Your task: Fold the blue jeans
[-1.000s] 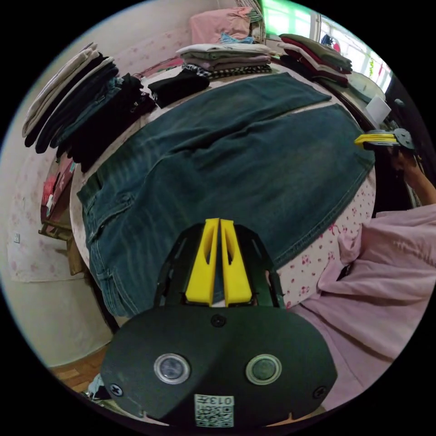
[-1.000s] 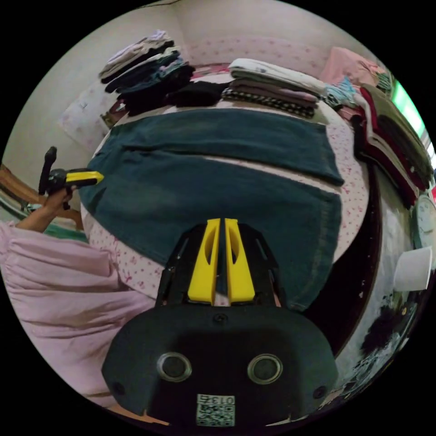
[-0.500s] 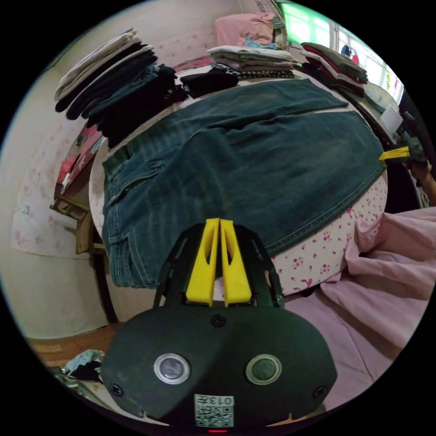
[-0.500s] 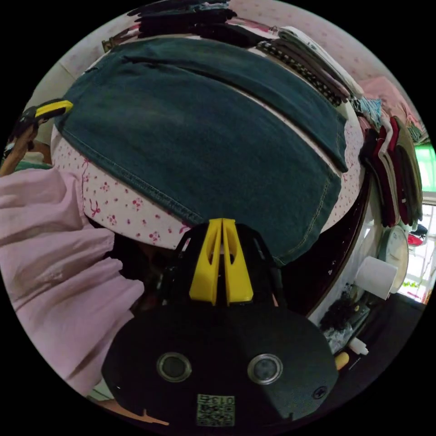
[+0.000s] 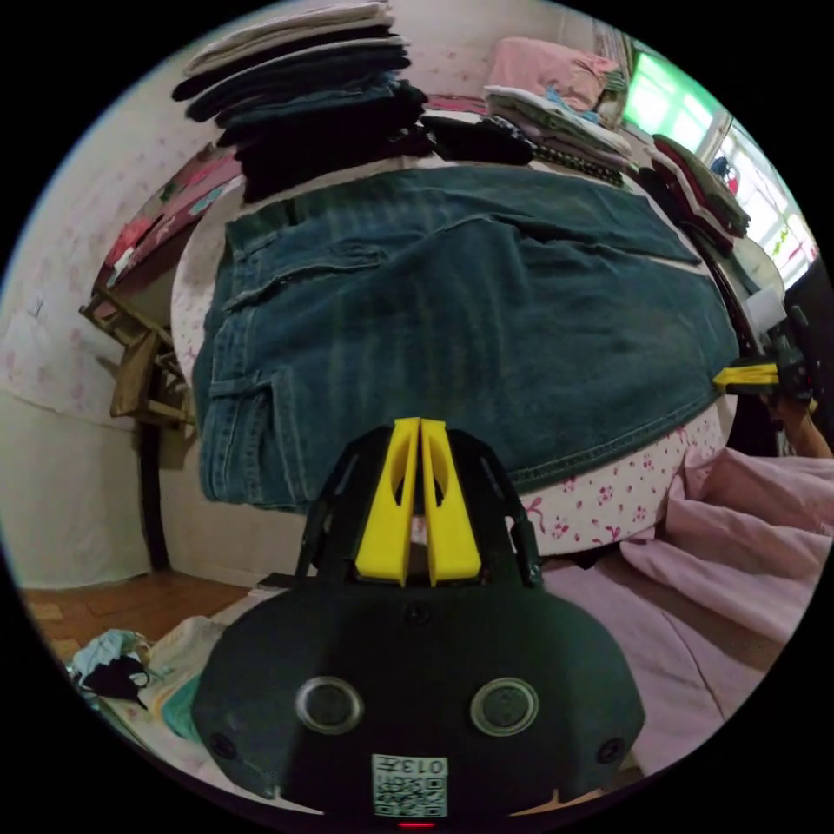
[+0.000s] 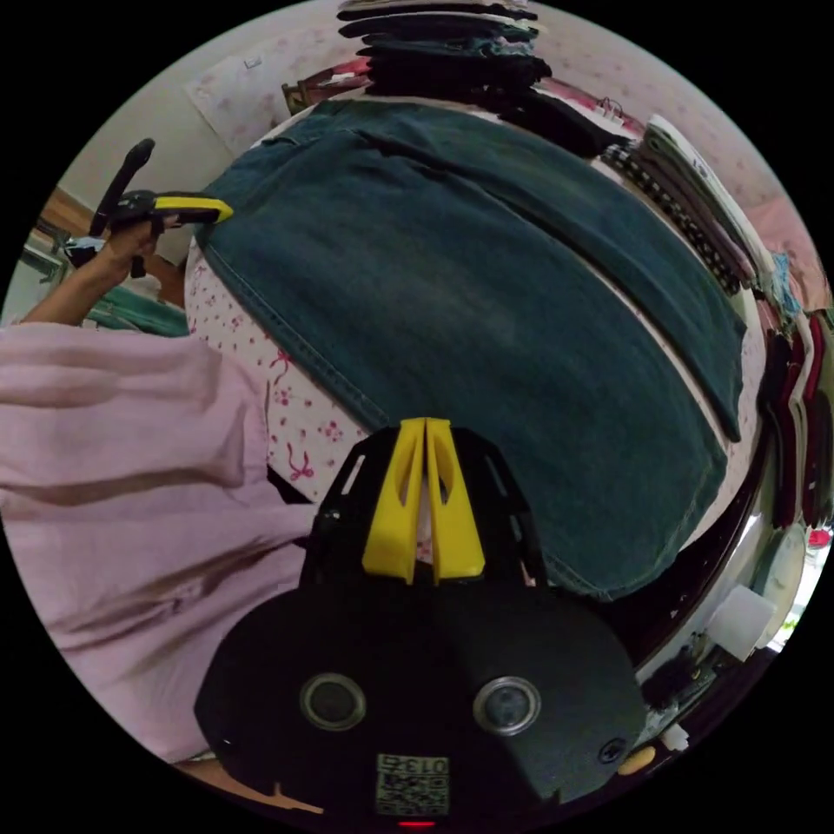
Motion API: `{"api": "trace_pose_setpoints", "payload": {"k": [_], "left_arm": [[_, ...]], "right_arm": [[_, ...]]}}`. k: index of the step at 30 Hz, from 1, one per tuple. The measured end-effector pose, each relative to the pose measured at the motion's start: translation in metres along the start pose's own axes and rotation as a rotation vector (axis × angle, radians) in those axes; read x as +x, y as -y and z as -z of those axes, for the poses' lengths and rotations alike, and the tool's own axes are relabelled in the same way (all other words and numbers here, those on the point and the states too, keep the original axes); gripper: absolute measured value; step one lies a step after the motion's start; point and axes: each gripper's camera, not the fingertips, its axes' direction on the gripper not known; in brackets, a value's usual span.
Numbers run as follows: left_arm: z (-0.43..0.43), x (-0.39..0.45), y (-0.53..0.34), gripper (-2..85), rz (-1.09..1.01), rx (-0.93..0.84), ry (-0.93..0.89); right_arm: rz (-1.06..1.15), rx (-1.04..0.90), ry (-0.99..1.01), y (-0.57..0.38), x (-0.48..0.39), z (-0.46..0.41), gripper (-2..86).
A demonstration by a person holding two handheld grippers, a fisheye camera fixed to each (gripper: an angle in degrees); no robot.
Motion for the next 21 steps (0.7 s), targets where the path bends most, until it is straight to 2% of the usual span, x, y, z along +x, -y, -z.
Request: {"api": "trace_pose_setpoints", "payload": {"k": [2, 4, 7, 10, 14, 16, 21], "left_arm": [[0.013, -0.018, 0.0, -0.3, 0.044, 0.052, 0.048], [0.02, -0.033, 0.008, -0.3, 0.074, 0.077, 0.091], [0.023, -0.057, 0.038, -0.3, 0.102, 0.106, 0.091], [0.018, -0.063, 0.077, -0.3, 0.064, 0.121, 0.123], [-0.007, -0.061, 0.122, -0.4, -0.012, 0.052, 0.196], [-0.022, -0.065, 0.133, -0.4, -0.02, 0.0, 0.202], [-0.025, -0.081, 0.138, -0.4, -0.024, 0.053, 0.129]], "right_arm": [[-0.018, -0.019, -0.011, 0.003, 0.007, 0.001, 0.1], [-0.068, 0.105, 0.037, 0.008, 0.024, 0.015, 0.1], [-0.086, 0.112, 0.012, 0.029, 0.038, 0.015, 0.1], [-0.015, 0.119, 0.003, 0.073, 0.043, 0.004, 0.1], [0.033, 0.132, 0.037, 0.112, 0.044, -0.01, 0.1], [0.044, 0.127, 0.051, 0.127, 0.049, -0.022, 0.1], [-0.044, 0.073, 0.05, 0.135, 0.078, -0.044, 0.0]]}}
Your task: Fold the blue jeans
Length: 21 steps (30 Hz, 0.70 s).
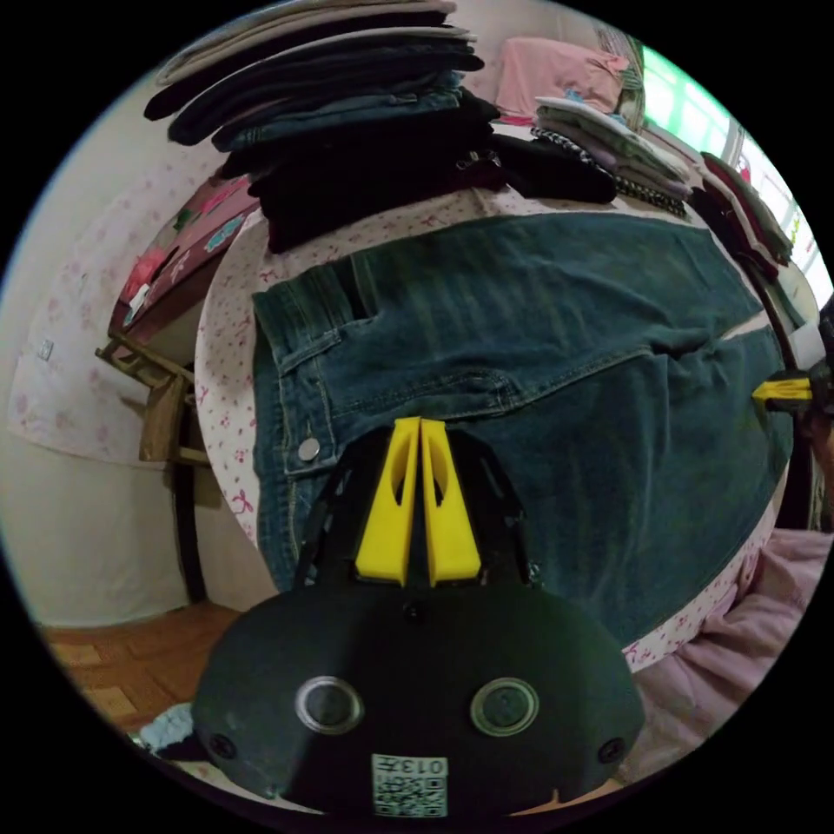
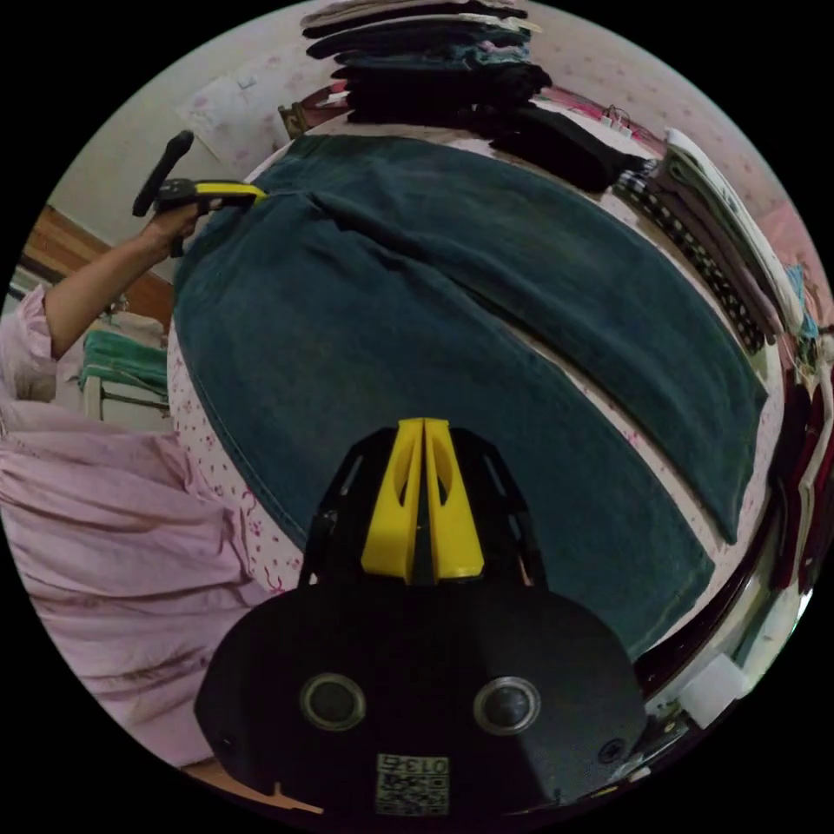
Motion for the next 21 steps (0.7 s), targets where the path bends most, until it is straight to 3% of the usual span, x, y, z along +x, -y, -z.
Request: {"api": "trace_pose_setpoints", "payload": {"k": [4, 7, 21], "left_arm": [[0.018, -0.01, 0.003, -0.4, 0.104, 0.041, 0.014], [0.035, -0.003, 0.016, -0.4, 0.031, 0.124, 0.033], [-0.04, 0.051, 0.144, -0.3, -0.189, -0.019, 0.06]], "right_arm": [[-0.055, 0.094, -0.023, -0.002, 0.032, 0.018, 0.0], [-0.088, 0.126, -0.085, 0.006, 0.062, 0.025, 0.0], [-0.009, 0.151, -0.114, 0.166, 0.155, -0.025, 0.2]]}}
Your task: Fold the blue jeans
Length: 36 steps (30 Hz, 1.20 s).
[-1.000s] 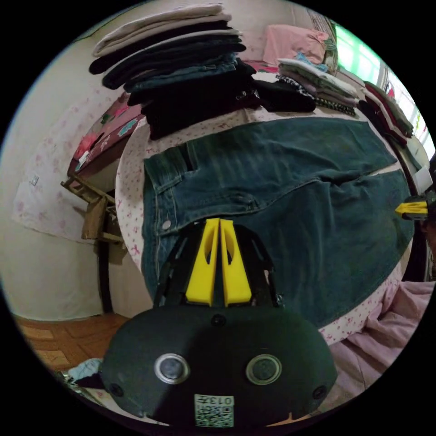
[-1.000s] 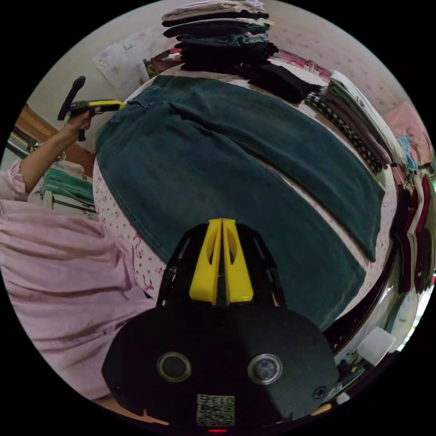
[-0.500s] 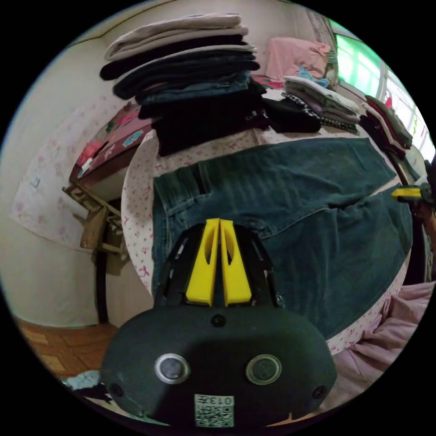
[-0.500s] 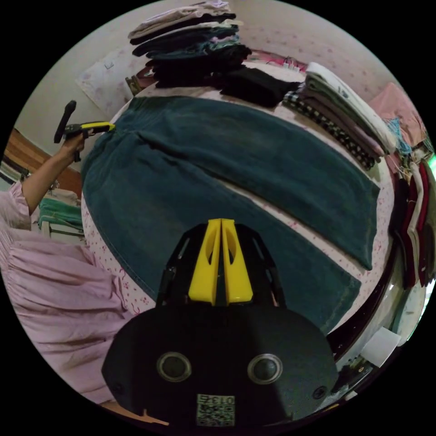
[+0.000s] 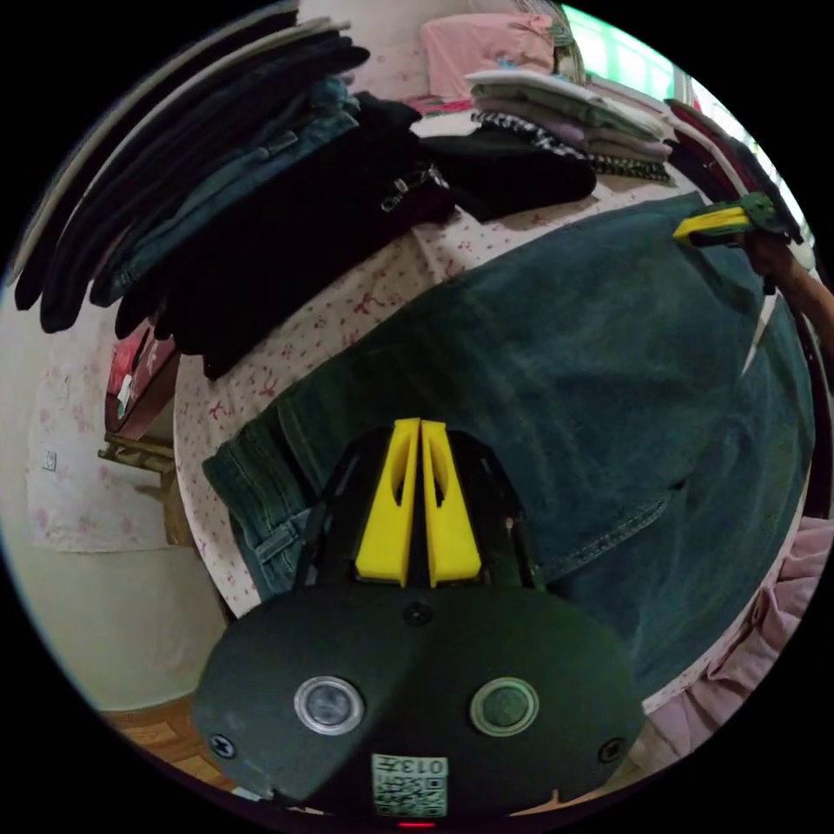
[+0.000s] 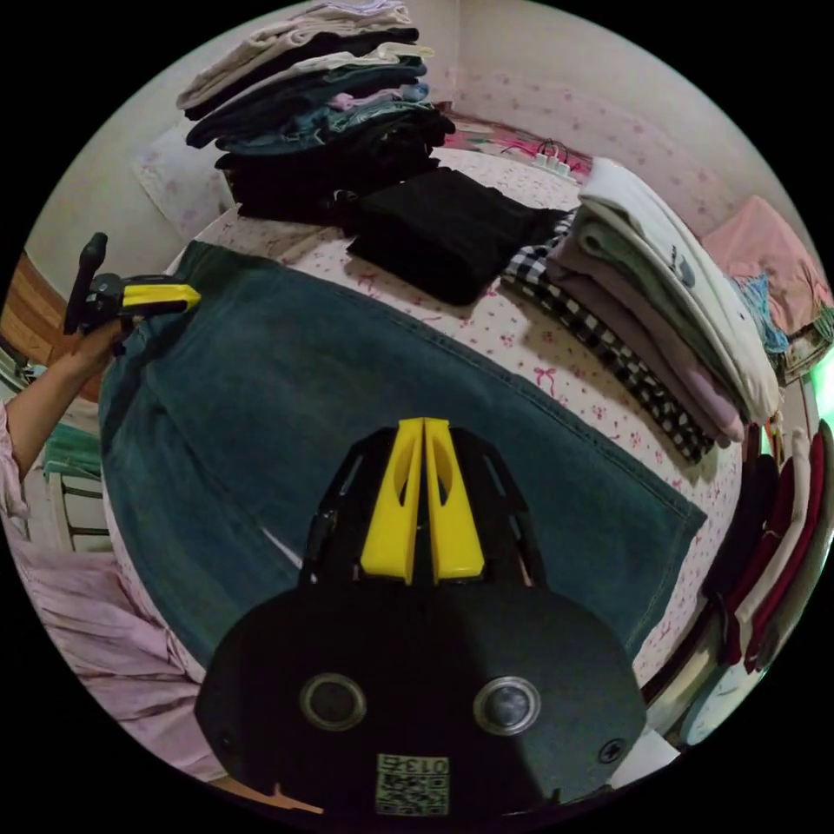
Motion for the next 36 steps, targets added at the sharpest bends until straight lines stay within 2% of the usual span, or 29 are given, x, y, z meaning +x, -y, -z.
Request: {"api": "trace_pose_setpoints", "payload": {"k": [4, 6, 7, 9, 14, 16, 21, 24, 29, 32, 36], "left_arm": [[-0.002, -0.024, 0.008, 0.0, 0.065, 0.017, -0.086], [0.007, -0.035, 0.005, 0.5, 0.144, 0.051, -0.021], [0.017, -0.04, 0.002, 1.0, 0.132, 0.119, -0.03], [0.025, -0.049, 0.005, 2.5, 0.097, 0.135, -0.055], [0.021, -0.071, 0.039, 9.3, -0.099, 0.004, 0.002], [0.018, -0.077, 0.054, 10.2, -0.165, -0.055, 0.015], [0.003, -0.081, 0.085, 12.0, -0.318, -0.177, 0.029], [-0.01, -0.078, 0.096, 11.3, -0.376, -0.24, 0.012], [-0.015, -0.078, 0.1, 8.7, -0.394, -0.263, -0.051], [-0.013, -0.068, 0.094, 5.1, -0.415, -0.265, -0.003], [-0.009, -0.052, 0.083, 2.9, -0.414, -0.271, 0.084]], "right_arm": [[-0.013, -0.023, 0.068, 0.008, 0.035, -0.02, 0.8], [-0.084, -0.051, 0.121, 0.008, 0.055, -0.017, 1.4], [-0.064, 0.015, 0.147, 0.004, 0.062, -0.005, 2.1], [-0.008, 0.078, 0.135, -0.002, 0.072, 0.011, 4.4], [0.121, 0.023, 0.078, 0.004, 0.099, 0.016, 9.7], [0.161, -0.059, 0.04, 0.013, 0.108, 0.006, 11.0], [0.204, -0.12, 0.077, 0.03, 0.122, -0.002, 12.9], [0.252, -0.215, 0.089, 0.035, 0.122, -0.014, 12.9], [0.267, -0.253, 0.084, 0.037, 0.12, -0.013, 11.1], [0.258, -0.276, 0.076, 0.037, 0.115, -0.006, 5.2], [0.271, -0.316, -0.008, 0.029, 0.089, 0.011, 3.3]]}}
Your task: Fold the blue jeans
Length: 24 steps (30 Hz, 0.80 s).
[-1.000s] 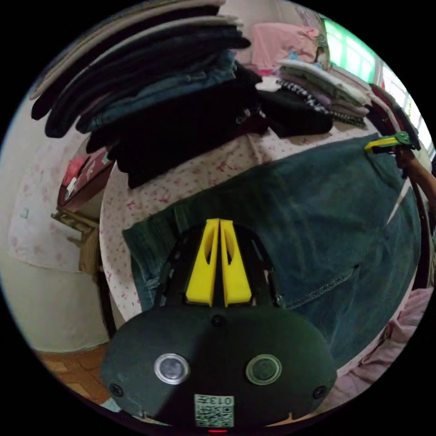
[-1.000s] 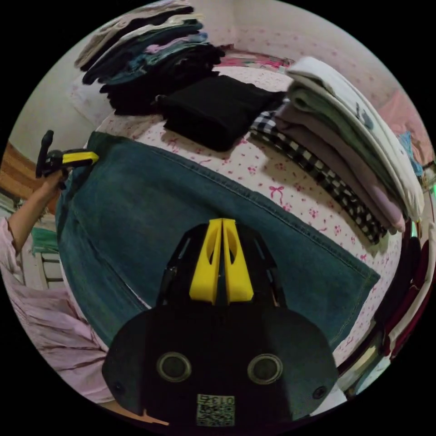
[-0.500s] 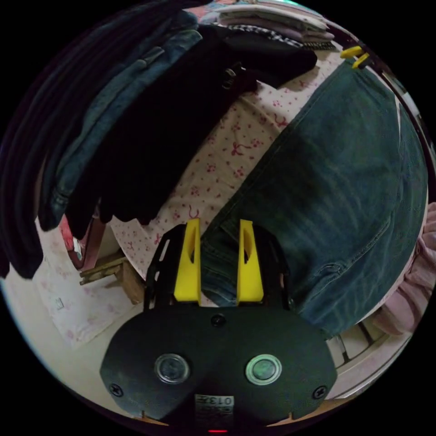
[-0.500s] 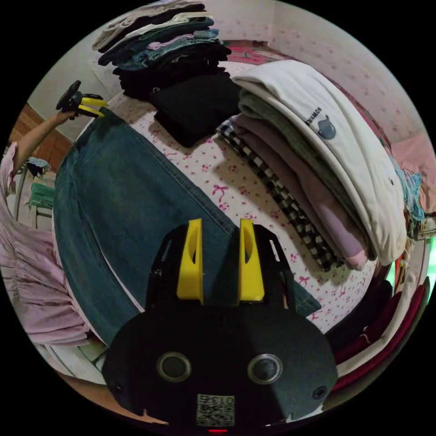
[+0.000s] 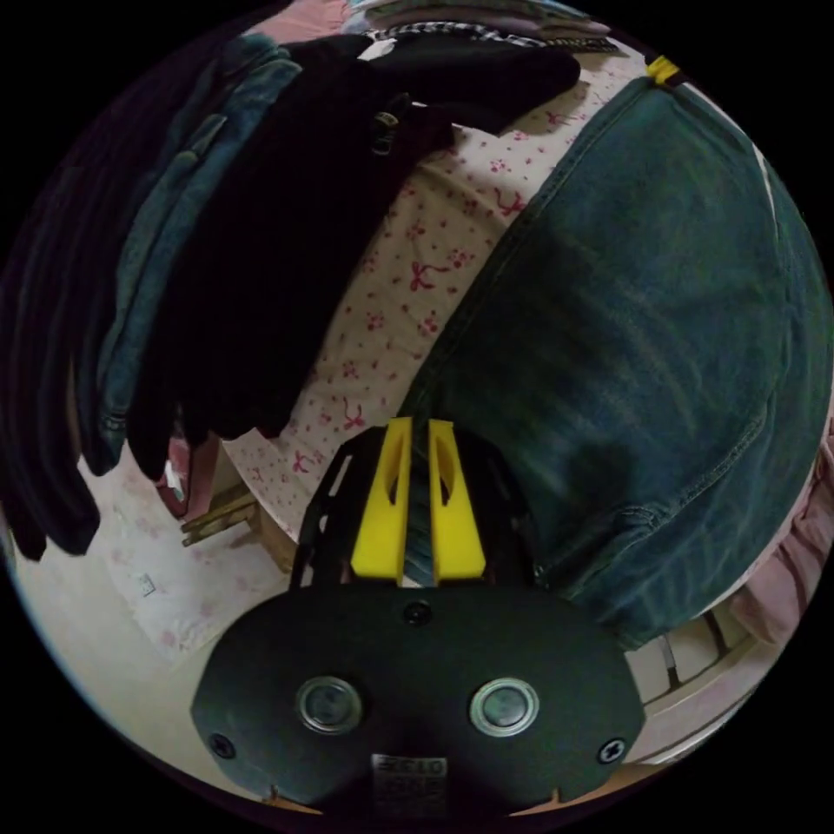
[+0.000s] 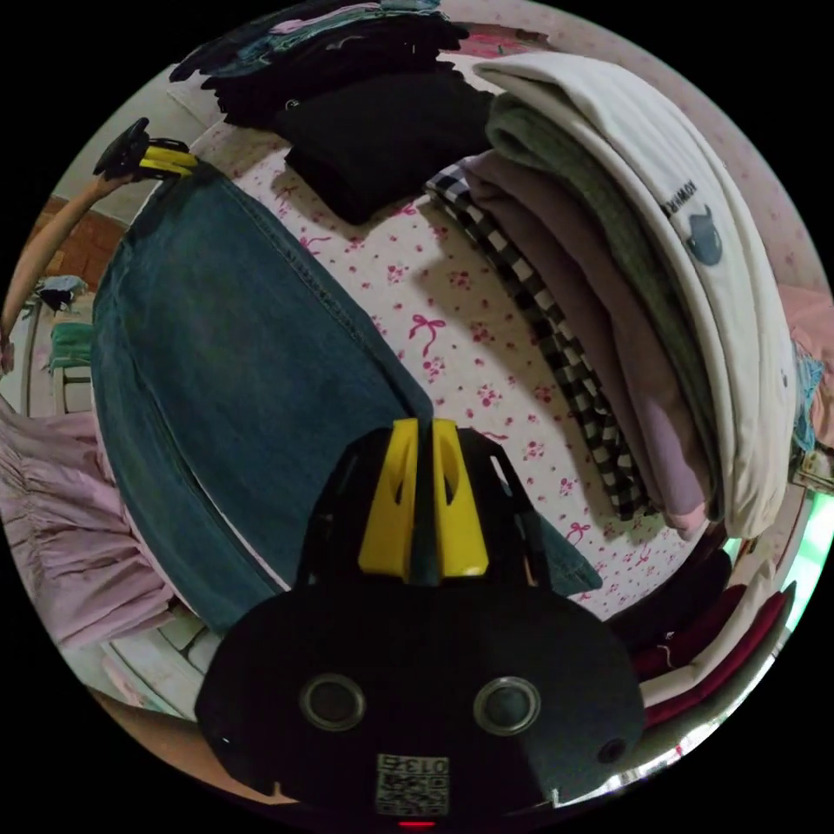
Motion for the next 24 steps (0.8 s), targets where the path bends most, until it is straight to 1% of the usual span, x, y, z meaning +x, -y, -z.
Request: {"api": "trace_pose_setpoints", "payload": {"k": [2, 6, 8, 13, 16, 19, 21, 23, 24], "left_arm": [[0.012, 0.012, -0.016, 2.3, 0.026, 0.032, 0.081], [0.045, 0.024, -0.064, 1.8, 0.127, 0.158, 0.123], [0.069, 0.038, -0.105, 1.6, 0.193, 0.25, 0.149], [0.103, 0.094, -0.188, 1.1, 0.255, 0.349, 0.217], [0.108, 0.138, -0.237, 0.5, 0.283, 0.355, 0.236], [0.092, 0.178, -0.278, -0.1, 0.305, 0.338, 0.201], [0.069, 0.194, -0.294, -0.2, 0.335, 0.274, 0.17], [0.029, 0.2, -0.306, -0.3, 0.374, 0.198, 0.084], [0.02, 0.2, -0.308, -0.3, 0.382, 0.184, 0.057]], "right_arm": [[-0.016, 0.028, -0.051, -0.013, -0.014, 0.016, 2.9], [-0.058, 0.157, -0.09, -0.067, -0.049, 0.072, 2.4], [-0.07, 0.202, -0.119, -0.097, -0.072, 0.096, 2.3], [-0.161, 0.33, -0.169, -0.19, -0.146, 0.151, 2.4], [-0.266, 0.386, -0.187, -0.257, -0.216, 0.168, 2.6], [-0.362, 0.373, -0.17, -0.292, -0.259, 0.16, 2.6], [-0.406, 0.311, -0.16, -0.311, -0.297, 0.132, 2.5], [-0.412, 0.25, -0.132, -0.315, -0.316, 0.103, 2.4], [-0.399, 0.189, -0.123, -0.313, -0.324, 0.085, 2.4]]}}
